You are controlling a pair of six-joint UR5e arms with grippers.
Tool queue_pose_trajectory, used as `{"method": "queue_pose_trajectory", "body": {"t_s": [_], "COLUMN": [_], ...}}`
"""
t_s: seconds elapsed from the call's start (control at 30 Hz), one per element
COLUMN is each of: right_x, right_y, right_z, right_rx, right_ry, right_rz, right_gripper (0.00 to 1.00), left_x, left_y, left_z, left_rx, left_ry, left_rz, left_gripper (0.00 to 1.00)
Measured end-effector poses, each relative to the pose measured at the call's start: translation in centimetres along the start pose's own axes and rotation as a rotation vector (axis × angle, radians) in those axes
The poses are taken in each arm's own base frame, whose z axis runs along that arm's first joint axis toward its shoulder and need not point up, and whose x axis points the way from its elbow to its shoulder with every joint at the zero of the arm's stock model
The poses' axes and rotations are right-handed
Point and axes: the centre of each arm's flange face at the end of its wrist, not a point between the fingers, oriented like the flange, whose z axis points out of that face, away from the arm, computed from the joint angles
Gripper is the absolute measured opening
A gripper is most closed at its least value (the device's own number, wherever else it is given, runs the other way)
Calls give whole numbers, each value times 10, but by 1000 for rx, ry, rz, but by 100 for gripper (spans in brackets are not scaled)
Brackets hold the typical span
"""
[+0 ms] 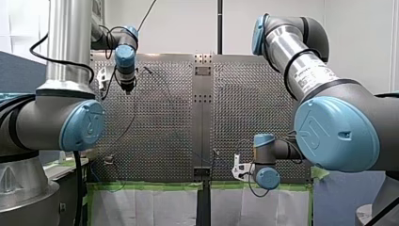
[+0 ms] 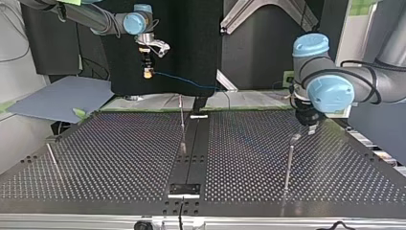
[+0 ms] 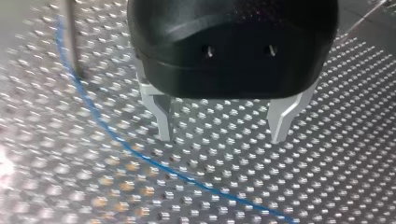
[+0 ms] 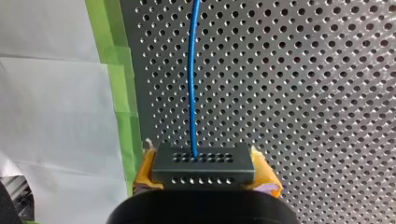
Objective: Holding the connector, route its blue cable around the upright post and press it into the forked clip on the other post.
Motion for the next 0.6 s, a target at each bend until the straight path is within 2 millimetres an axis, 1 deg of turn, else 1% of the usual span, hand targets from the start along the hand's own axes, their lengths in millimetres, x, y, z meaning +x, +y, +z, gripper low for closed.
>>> {"method": "queue_pose_trajectory", "body": {"t_s": [0.3, 0.43, 0.6], "right_x": [-1, -1, -2], "right_y": [-1, 0, 0], "right_z": [-1, -1, -2], "right_rx": [7, 7, 7], "right_ry": [-7, -10, -18], "right_rz": [0, -1, -5], "right_gripper": [0, 0, 0], "left_x": [-48, -72, -97], "left_y": [1, 2, 2], "left_z": [-31, -51, -75], "left_rx": [0, -3, -9], "left_ry": [-63, -98, -136], "left_rz": [11, 16, 28], "left_gripper": [100, 100, 100]}}
